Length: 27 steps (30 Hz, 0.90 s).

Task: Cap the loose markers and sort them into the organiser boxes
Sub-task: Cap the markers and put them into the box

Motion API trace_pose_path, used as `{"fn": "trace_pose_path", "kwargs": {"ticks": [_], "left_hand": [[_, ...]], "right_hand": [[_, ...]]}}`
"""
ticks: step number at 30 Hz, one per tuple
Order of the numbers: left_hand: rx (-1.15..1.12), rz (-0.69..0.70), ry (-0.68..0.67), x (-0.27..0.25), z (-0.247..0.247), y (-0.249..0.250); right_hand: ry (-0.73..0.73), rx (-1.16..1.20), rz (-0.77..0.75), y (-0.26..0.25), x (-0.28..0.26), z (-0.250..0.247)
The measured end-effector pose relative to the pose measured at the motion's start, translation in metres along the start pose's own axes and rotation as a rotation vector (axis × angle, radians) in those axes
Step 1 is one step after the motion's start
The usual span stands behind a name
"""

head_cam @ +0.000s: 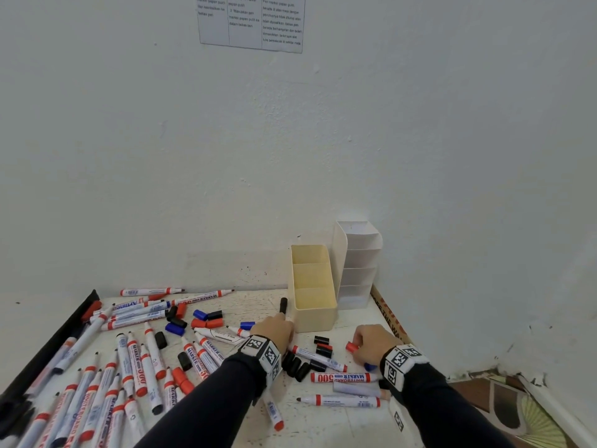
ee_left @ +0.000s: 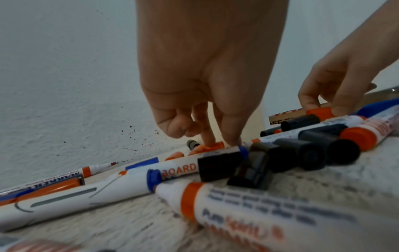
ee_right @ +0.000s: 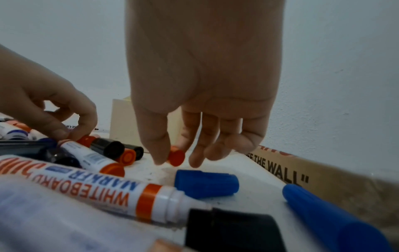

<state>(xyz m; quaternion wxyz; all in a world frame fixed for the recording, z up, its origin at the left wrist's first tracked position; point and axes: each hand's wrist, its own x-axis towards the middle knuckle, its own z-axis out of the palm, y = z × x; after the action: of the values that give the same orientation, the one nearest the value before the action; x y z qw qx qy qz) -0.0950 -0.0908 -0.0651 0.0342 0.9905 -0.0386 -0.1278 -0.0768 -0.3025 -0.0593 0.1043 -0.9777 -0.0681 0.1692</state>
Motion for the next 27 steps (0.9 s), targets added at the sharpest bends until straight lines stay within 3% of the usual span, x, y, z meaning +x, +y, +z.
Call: {"fn": "trace_pose_path", "kwargs": {"ticks": [4,11,15,17,22,25,27], "left_hand": [[-0.067,0.049,0.048,-0.002,-0.001,0.001],[-0.010,0.054,-0.006,-0.005,-0.001,0.009],[-0.163,0.064,0.067,-0.010,-0.009,0.008],[-0.289,0.092,0.116,-0.014,-0.016,0.004],[-0.951,0.190,0.340,-0.029,-0.035,-0.002],[-1.125,0.193,0.515,-0.037,-0.047,-0.002],[-1.282,0.171,0.500,-0.041,-0.054,0.000]], "right_hand": [[0.071,0.156,-0.007,0.003,0.002,0.002],[0.124,0.229,-0.085,-0.002,-0.002,0.008],[0.159,0.308,-0.080,-0.003,-0.002,0.011],[0.187,0.342,-0.091,-0.004,-0.002,0.010],[0.327,0.428,-0.144,-0.008,-0.006,0.005],[0.459,0.535,-0.208,-0.018,-0.014,0.000],[0.524,0.608,-0.249,-0.030,-0.019,-0.005]]}}
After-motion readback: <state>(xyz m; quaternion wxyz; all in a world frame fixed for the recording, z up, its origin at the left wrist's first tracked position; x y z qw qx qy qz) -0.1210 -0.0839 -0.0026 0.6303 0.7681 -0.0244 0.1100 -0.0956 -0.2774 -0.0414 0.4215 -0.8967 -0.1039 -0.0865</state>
